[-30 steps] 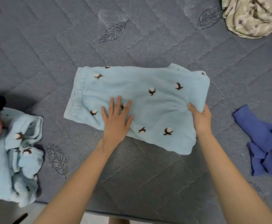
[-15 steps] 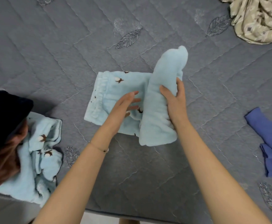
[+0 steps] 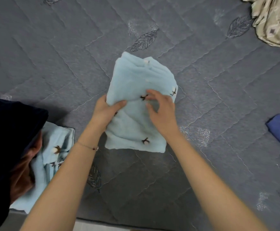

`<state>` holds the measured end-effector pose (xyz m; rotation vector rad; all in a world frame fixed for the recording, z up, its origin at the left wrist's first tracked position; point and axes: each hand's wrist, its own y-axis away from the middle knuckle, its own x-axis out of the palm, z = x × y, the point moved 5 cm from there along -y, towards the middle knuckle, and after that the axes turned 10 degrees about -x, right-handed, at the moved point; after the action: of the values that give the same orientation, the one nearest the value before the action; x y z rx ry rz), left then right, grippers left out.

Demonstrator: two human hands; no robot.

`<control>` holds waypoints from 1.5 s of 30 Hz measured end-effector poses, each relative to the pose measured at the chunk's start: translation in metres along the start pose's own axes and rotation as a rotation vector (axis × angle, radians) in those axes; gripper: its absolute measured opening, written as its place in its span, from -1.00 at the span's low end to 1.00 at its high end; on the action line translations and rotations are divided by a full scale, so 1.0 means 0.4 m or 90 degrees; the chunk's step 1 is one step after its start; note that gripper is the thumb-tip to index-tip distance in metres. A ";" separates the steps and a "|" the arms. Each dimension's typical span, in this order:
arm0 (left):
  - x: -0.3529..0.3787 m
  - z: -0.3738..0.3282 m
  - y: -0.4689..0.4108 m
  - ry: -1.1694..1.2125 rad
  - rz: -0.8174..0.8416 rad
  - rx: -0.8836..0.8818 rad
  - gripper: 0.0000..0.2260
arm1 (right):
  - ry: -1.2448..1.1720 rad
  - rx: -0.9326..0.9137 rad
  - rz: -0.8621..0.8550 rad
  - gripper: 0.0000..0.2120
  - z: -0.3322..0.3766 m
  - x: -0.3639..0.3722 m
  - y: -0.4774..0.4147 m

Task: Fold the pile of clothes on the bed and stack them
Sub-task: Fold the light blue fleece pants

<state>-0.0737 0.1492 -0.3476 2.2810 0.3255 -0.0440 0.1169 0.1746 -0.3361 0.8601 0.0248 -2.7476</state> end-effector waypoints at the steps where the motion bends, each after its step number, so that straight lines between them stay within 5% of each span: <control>1: -0.028 -0.006 -0.008 -0.002 -0.019 0.015 -0.69 | 0.067 -0.003 -0.030 -0.58 -0.011 -0.012 -0.003; 3: -0.081 -0.017 -0.020 -0.070 -0.055 0.029 -0.63 | 0.139 0.011 -0.022 -0.44 -0.037 -0.019 -0.006; 5: -0.112 -0.018 -0.030 -0.304 -0.154 0.072 -0.44 | 0.169 0.053 0.063 -0.28 -0.062 0.004 -0.005; 8: -0.055 -0.041 -0.001 -0.576 -0.306 0.295 -0.38 | 0.165 0.099 0.198 -0.26 -0.077 0.072 0.014; 11: 0.062 -0.002 0.008 -0.725 -0.258 0.450 -0.46 | 0.083 0.088 0.073 -0.36 -0.075 0.071 0.003; 14: 0.074 0.077 -0.033 -0.839 -0.228 0.403 -0.39 | -0.082 0.193 -0.062 -0.22 -0.109 0.052 -0.014; 17: 0.054 0.099 -0.069 -0.840 -0.203 0.411 -0.36 | -0.322 0.317 -0.088 -0.12 -0.139 0.075 -0.018; 20: 0.015 0.081 -0.071 -0.705 -0.268 0.381 -0.30 | -0.414 0.363 -0.108 -0.36 -0.152 0.077 -0.012; 22: -0.054 0.092 -0.064 -0.506 -0.328 0.220 -0.22 | -0.463 0.358 -0.119 -0.58 -0.153 0.060 -0.003; 25: -0.099 0.146 -0.073 -0.235 -0.178 -0.030 -0.20 | -0.470 0.306 -0.076 -0.60 -0.136 0.033 0.028; 27: -0.087 0.142 -0.076 -0.189 -0.075 -0.034 -0.43 | -0.469 0.290 -0.020 -0.40 -0.134 0.020 0.071; 30: -0.063 0.118 -0.065 -0.203 0.013 -0.059 -0.70 | -0.537 0.400 0.121 -0.29 -0.141 0.016 0.188; 34: -0.009 0.091 -0.056 -0.355 0.113 -0.054 -0.58 | -0.664 0.520 0.305 -0.25 -0.163 0.004 0.368; 37: 0.042 0.089 -0.050 -0.592 0.114 0.069 -0.53 | -0.664 0.576 0.409 -0.17 -0.194 -0.030 0.459; 39: 0.056 0.098 -0.032 -0.716 0.043 0.150 -0.45 | -0.603 0.602 0.316 -0.16 -0.225 -0.059 0.464; 42: 0.033 0.118 0.023 -0.716 -0.100 0.237 -0.37 | -0.444 0.541 0.006 0.07 -0.255 -0.124 0.402; 45: -0.023 0.163 0.098 -0.614 -0.263 0.278 -0.26 | -0.296 0.439 0.064 0.25 -0.219 -0.127 0.319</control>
<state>-0.0681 0.0741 -0.3615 2.2597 0.2674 -1.4838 0.2383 0.0718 -0.3718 0.3042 -1.0619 -2.7944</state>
